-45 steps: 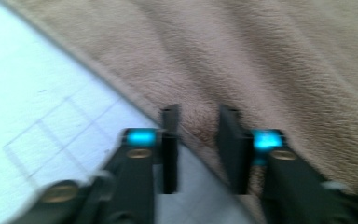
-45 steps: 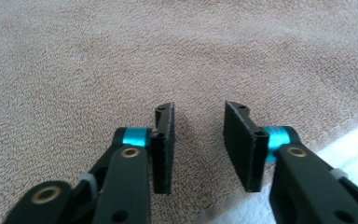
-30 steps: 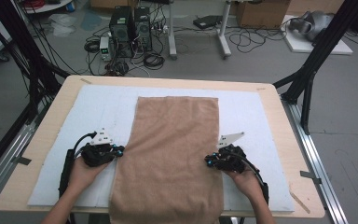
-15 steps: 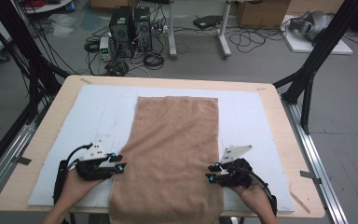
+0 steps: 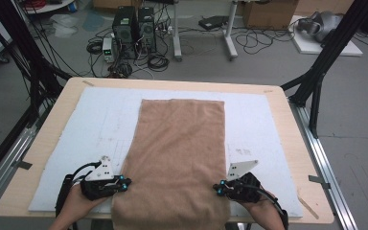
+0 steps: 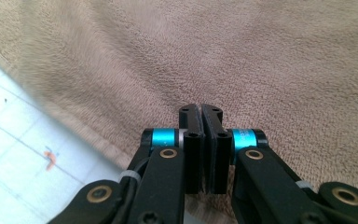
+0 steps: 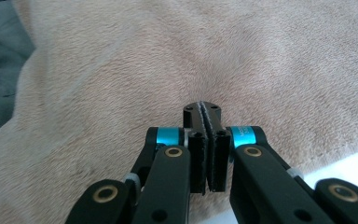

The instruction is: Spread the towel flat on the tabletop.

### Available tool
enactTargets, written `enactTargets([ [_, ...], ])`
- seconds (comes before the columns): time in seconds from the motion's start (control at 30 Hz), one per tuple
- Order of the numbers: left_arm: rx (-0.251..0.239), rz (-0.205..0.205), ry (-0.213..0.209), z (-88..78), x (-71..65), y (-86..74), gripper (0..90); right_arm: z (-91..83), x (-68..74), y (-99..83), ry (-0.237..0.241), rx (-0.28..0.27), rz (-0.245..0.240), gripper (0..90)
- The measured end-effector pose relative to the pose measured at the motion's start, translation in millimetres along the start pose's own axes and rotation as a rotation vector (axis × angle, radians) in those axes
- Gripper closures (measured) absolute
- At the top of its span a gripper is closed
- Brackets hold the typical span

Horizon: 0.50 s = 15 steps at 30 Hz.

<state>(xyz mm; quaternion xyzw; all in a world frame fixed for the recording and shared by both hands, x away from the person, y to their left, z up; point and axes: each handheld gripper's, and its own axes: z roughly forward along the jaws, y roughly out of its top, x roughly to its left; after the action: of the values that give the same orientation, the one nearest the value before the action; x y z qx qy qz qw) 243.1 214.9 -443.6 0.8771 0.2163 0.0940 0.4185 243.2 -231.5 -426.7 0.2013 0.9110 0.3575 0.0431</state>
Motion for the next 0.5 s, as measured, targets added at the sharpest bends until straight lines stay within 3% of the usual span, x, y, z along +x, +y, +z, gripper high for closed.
enactTargets([
  [0.13, -0.002, -0.006, -0.005, -5.5, -2.4, -2.4, 89.2, -4.0, 4.1, -7.0, 0.004, -0.002, 0.008, 89.0],
  [0.2, -0.018, -0.009, -0.009, -10.0, -5.3, -3.2, 87.4, -6.5, 8.3, -7.6, 0.027, -0.031, 0.001, 78.0],
  [0.27, -0.038, -0.016, -0.023, -14.4, -9.5, -3.5, 74.6, -6.2, 12.6, -6.2, 0.052, -0.036, -0.008, 73.1],
  [0.33, -0.050, -0.003, -0.037, -17.5, -14.7, -4.0, 68.5, -3.3, 15.0, -5.7, 0.056, -0.026, -0.016, 70.7],
  [0.43, -0.010, 0.014, -0.060, -12.4, -19.1, -6.8, 64.9, 7.7, 14.1, -8.3, 0.049, 0.012, -0.010, 72.3],
  [0.47, 0.016, 0.020, -0.054, -8.4, -20.6, -8.2, 64.3, 8.6, 13.2, -9.4, 0.046, -0.008, -0.008, 74.7],
  [0.5, 0.003, 0.032, -0.045, -6.5, -22.5, -9.5, 65.7, 8.5, 12.4, -10.1, 0.046, -0.012, 0.000, 80.3],
])
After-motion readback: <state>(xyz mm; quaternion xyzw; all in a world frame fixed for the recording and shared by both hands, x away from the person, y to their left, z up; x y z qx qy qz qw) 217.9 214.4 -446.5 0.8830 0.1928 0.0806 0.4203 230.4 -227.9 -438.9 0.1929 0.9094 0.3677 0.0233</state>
